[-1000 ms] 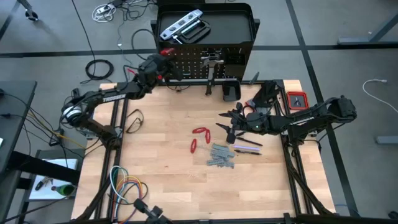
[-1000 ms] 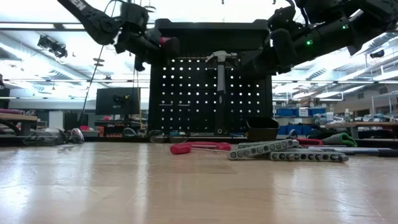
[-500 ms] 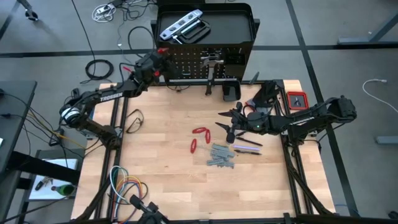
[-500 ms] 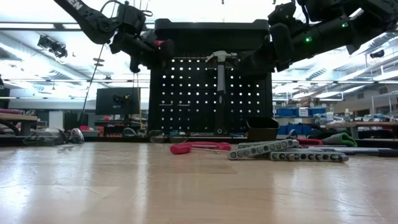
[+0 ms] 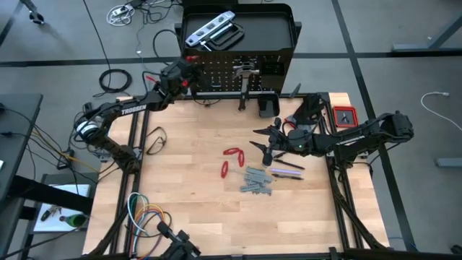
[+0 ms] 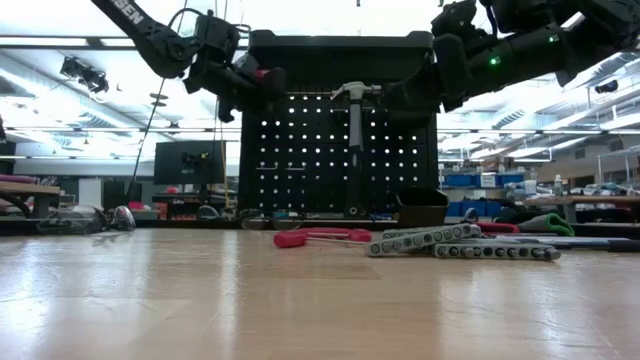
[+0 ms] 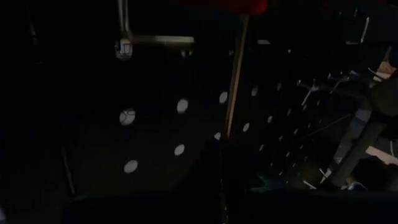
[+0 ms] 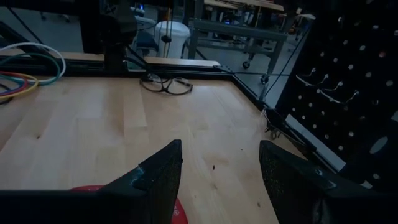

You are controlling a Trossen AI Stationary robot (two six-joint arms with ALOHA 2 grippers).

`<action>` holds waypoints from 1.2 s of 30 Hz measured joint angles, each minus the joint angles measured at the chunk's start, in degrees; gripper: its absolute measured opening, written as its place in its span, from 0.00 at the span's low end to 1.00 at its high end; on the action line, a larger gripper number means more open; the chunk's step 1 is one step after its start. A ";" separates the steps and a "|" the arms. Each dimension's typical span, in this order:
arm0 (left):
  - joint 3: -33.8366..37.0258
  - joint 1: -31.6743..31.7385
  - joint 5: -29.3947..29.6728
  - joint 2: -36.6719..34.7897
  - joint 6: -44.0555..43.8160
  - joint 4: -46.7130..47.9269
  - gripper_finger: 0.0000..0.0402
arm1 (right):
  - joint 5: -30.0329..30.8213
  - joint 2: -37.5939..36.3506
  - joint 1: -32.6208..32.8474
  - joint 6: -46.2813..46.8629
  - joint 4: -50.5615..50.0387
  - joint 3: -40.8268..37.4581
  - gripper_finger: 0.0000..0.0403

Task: Hang tools onto peg board
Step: Hang the allen wrench onto the peg board, then hang the right allen wrench onto the peg board

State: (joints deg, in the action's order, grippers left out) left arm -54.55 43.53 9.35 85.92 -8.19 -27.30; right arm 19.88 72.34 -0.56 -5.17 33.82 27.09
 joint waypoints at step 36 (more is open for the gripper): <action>-3.74 5.42 -2.88 -4.83 5.69 30.11 0.52 | 0.00 0.00 0.00 -1.02 -1.42 0.00 0.54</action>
State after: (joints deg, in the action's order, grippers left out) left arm -58.29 48.95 6.47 81.10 -2.50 2.81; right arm 19.88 72.34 -0.56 -6.20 32.40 27.09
